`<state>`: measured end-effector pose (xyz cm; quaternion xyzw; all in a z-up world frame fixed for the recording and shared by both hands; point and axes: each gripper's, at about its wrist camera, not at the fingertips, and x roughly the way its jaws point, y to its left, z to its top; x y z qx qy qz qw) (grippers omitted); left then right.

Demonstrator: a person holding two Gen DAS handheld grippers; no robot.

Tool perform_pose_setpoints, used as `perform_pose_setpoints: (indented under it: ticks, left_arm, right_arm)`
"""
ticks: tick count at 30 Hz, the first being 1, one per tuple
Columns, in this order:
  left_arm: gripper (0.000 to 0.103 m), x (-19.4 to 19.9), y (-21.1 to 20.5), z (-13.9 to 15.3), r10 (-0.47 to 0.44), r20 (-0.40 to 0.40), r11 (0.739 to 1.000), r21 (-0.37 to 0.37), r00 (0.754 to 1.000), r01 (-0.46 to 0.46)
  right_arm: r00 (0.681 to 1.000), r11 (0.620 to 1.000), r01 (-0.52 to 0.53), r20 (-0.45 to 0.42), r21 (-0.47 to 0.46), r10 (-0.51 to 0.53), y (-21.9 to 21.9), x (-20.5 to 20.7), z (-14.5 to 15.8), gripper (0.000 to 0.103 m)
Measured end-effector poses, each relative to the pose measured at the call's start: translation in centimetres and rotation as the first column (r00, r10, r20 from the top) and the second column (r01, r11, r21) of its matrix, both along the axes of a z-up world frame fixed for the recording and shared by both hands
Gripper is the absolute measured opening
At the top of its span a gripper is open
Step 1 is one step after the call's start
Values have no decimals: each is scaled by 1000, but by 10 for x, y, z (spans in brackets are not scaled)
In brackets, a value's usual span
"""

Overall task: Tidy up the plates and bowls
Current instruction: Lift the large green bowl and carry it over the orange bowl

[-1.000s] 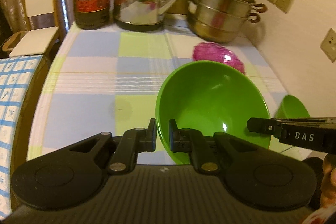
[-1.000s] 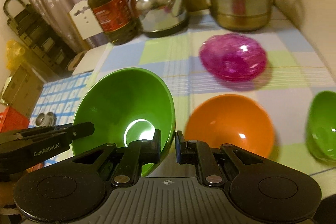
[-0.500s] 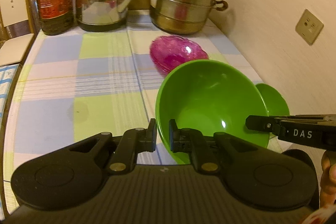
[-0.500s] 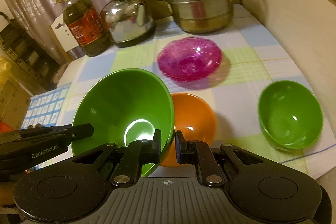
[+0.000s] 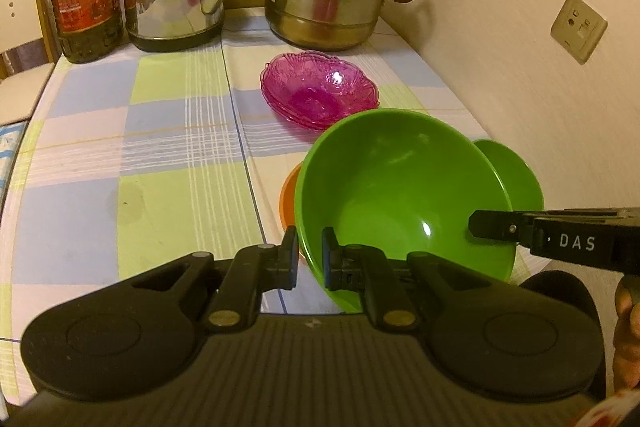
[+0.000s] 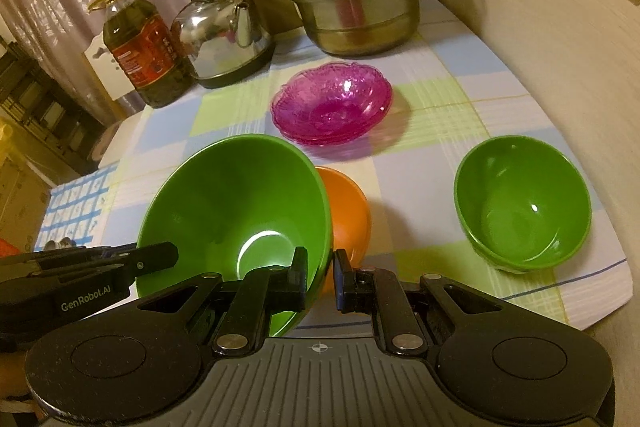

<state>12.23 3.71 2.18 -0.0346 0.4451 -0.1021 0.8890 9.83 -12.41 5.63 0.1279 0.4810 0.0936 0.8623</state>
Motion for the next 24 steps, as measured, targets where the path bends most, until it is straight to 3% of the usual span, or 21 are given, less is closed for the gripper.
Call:
perform_pose_setpoints:
  ticks: [11,24]
  left_arm:
    - [10,-16,-11,-5,-11,-4,1000,10,1000,11]
    - [10,-50,-14,-21,-9,-70,1000,-12,998,8]
  right_arm:
    - [1000,1000,-14,-18,-11,14,-7,-18,-5,13]
    - [995,999,-40,-88,-9,39,-13,-51,-23,13]
